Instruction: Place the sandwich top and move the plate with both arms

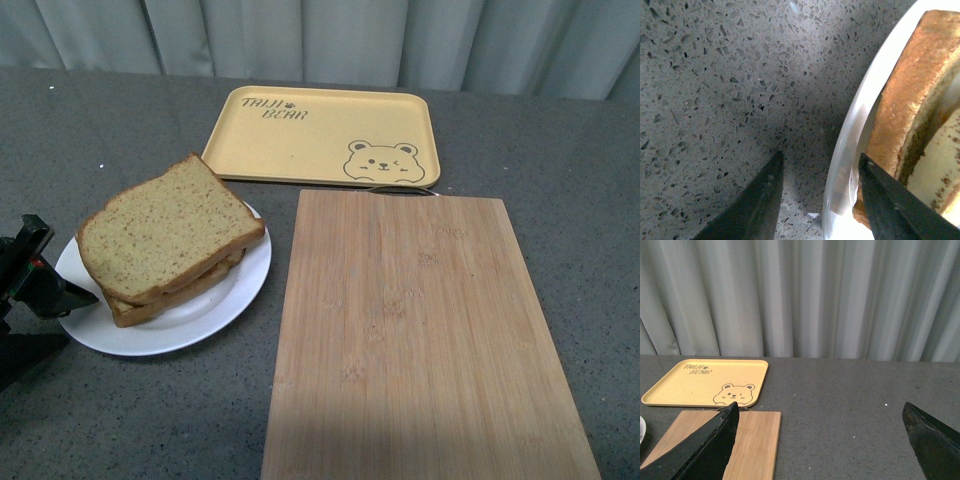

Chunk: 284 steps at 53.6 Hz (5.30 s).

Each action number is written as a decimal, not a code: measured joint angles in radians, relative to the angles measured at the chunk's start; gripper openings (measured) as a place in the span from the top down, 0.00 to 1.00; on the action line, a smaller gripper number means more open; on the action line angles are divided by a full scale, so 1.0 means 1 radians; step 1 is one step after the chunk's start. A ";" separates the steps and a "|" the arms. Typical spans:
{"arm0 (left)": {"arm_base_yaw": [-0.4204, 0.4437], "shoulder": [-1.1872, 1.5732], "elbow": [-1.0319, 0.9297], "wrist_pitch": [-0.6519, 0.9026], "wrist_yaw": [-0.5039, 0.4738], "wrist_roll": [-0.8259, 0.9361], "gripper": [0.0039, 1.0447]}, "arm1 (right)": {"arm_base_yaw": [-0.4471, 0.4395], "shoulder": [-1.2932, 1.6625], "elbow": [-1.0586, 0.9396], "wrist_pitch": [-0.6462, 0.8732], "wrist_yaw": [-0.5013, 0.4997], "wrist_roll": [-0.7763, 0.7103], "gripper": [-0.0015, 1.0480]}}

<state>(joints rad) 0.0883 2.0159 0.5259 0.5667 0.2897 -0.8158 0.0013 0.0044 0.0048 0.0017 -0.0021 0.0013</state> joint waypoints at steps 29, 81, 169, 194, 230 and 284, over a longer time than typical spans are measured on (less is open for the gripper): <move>0.033 -0.008 0.002 0.070 0.112 -0.082 0.96 | 0.000 0.000 0.000 0.000 0.000 0.000 0.09; -0.300 0.239 0.652 0.037 0.015 -0.409 0.97 | 0.000 0.000 0.000 0.000 0.000 0.000 0.09; -0.364 0.173 0.689 -0.088 -0.088 -0.300 0.07 | 0.000 0.000 0.000 0.000 0.000 0.000 0.09; -0.268 -0.203 -0.023 0.742 -0.468 0.770 0.83 | 0.000 0.000 0.000 0.000 0.000 0.000 0.09; -0.158 -0.799 -0.391 0.502 -0.350 0.805 0.97 | 0.000 0.000 0.000 0.000 0.000 0.000 0.09; -0.090 -1.621 -0.508 -0.170 -0.290 0.808 0.97 | 0.000 0.000 0.000 0.000 0.000 0.000 0.09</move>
<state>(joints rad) -0.0021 0.3954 0.0181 0.3965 -0.0002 -0.0078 0.0013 0.0044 0.0048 0.0017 -0.0021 0.0010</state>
